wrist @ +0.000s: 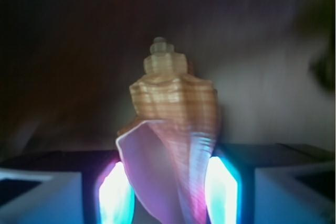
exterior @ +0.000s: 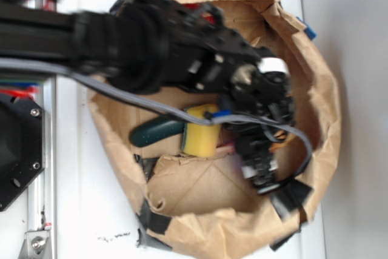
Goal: Grab the shell.
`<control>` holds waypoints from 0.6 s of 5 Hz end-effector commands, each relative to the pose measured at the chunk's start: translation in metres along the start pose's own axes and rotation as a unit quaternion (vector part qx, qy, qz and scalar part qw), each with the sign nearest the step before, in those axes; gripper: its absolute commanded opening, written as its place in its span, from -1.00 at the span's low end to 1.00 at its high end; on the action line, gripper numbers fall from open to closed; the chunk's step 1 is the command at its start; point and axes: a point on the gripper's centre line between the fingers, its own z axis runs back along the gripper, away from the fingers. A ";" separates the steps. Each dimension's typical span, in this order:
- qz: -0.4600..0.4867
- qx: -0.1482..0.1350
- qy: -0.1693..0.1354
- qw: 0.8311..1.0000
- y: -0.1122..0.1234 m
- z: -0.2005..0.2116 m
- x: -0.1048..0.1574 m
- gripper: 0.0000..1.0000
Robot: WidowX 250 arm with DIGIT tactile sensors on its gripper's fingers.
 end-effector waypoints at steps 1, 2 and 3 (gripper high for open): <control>-0.050 -0.036 0.034 0.998 -0.024 0.067 -0.007 -1.00; -0.062 0.002 0.074 0.995 -0.036 0.063 0.000 -1.00; -0.072 0.046 0.100 0.991 -0.045 0.060 -0.001 -1.00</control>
